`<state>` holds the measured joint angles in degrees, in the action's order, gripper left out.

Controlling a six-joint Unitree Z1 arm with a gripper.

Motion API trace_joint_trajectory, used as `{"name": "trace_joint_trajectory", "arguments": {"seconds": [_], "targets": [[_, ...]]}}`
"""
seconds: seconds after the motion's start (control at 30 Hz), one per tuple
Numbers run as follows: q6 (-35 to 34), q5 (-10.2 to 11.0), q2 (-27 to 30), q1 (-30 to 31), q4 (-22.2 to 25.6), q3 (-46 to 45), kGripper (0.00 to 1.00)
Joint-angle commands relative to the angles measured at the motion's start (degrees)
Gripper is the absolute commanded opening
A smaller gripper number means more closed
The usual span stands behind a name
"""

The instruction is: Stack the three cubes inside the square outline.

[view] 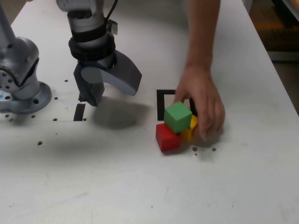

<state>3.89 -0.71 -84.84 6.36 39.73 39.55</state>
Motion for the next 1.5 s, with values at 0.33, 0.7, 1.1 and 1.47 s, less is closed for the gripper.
{"name": "trace_joint_trajectory", "arguments": {"seconds": [0.33, 0.7, 1.1, 1.47], "targets": [[0.1, -0.4, 0.9, 0.1, -0.8, -1.9, 0.99], [3.8, 0.8, 2.6, 0.1, 0.6, 1.2, 0.99], [14.9, 0.7, -2.6, 1.8, 11.4, 20.4, 0.99], [17.5, 0.8, -7.3, 5.2, 13.0, 28.4, 0.99]]}}
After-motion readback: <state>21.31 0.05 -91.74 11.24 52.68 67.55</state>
